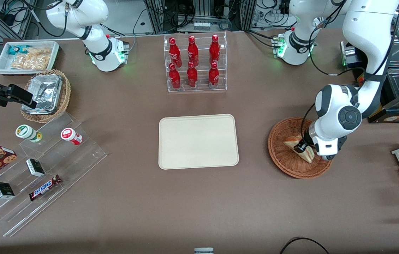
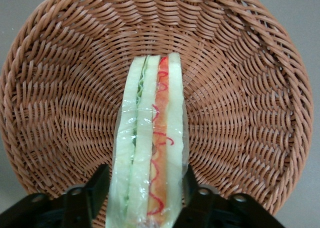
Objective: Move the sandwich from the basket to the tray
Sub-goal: 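Close the left gripper on the wrapped sandwich's crust edge, then lift the sandwich and carry it with the left gripper over the cream tray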
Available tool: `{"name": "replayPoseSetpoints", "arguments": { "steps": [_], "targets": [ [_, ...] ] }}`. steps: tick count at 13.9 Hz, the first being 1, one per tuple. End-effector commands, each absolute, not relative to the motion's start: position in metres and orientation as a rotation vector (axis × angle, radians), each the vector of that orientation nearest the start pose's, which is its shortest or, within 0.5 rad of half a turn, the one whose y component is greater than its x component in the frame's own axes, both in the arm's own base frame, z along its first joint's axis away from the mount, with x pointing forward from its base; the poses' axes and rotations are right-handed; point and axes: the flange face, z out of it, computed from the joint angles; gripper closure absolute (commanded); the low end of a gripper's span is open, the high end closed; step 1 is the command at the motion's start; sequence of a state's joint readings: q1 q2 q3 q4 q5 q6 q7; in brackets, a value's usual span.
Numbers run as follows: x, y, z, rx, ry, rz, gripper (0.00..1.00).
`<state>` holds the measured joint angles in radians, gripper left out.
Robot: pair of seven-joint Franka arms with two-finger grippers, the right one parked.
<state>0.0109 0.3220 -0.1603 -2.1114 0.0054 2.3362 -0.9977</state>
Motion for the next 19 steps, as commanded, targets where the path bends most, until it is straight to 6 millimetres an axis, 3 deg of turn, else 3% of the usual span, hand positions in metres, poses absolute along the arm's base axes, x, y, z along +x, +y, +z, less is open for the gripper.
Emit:
{"name": "replayPoseSetpoints", "arguments": {
  "steps": [1, 4, 6, 8, 11, 13, 15, 17, 19],
  "targets": [
    [0.565, -0.084, 0.263, -2.844, -1.325, 0.141, 0.91],
    [0.57, -0.085, 0.291, -2.854, -1.304, 0.115, 0.92],
    [0.58, -0.088, 0.332, -2.839, -1.275, 0.153, 0.92],
    [0.593, -0.118, 0.38, -2.855, -1.196, 0.194, 0.92],
    [0.599, -0.189, 0.414, -2.927, -1.048, 0.168, 0.92],
    [0.597, -0.241, 0.406, -2.973, -0.94, 0.167, 0.92],
    [0.592, -0.308, 0.391, -3.017, -0.81, 0.174, 0.91],
    [0.585, -0.352, 0.372, -3.044, -0.713, 0.185, 0.89],
    [0.575, -0.394, 0.343, -3.074, -0.599, 0.088, 0.9]
  ]
}}
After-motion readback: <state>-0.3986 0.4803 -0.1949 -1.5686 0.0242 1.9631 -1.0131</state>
